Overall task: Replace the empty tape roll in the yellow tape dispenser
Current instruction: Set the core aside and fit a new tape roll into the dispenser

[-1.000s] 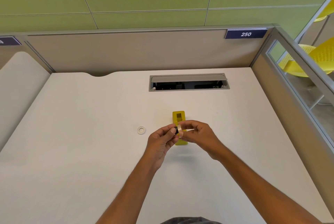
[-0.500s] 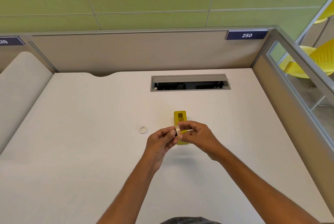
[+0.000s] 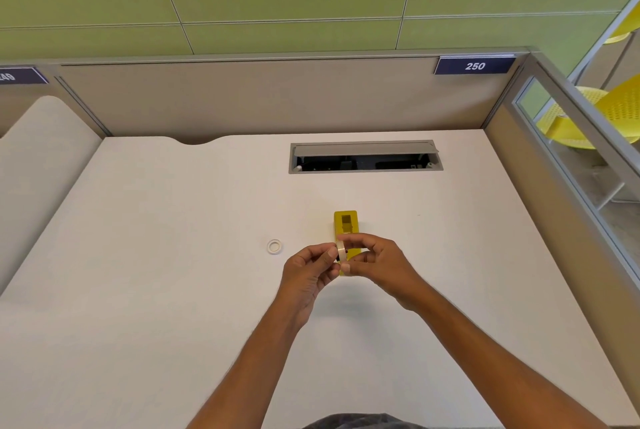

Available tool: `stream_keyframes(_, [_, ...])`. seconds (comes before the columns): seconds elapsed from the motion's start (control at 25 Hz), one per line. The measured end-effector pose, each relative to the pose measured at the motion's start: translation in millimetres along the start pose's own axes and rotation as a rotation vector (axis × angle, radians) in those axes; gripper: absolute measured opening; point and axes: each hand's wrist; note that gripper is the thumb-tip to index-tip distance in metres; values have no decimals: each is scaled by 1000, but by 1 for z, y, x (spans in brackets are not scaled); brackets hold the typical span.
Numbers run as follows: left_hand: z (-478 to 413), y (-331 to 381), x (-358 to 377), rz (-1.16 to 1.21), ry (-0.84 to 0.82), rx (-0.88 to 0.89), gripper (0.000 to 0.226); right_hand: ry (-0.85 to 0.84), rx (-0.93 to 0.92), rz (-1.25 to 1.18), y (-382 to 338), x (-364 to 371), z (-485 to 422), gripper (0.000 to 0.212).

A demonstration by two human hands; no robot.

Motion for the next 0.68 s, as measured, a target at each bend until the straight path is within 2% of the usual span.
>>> stream_keyframes(0.4, [-11,-1,-1,11,35,-59,45,25,8,109,2,-5,-7,56])
stream_keyframes(0.52, [-17,-6,1,182,51,-152,51,55,12,150,4,-8,-13,52])
stream_keyframes(0.68, [-21,-14,5,421,-20,-220,51,96,11,268,7,-14,-19,51])
Point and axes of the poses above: each hand's wrist, its own z-axis away from the middle knuckle, its own x-axis out of the palm, y = z × x, and after that the axes turned 15 degrees about -y, right-handed
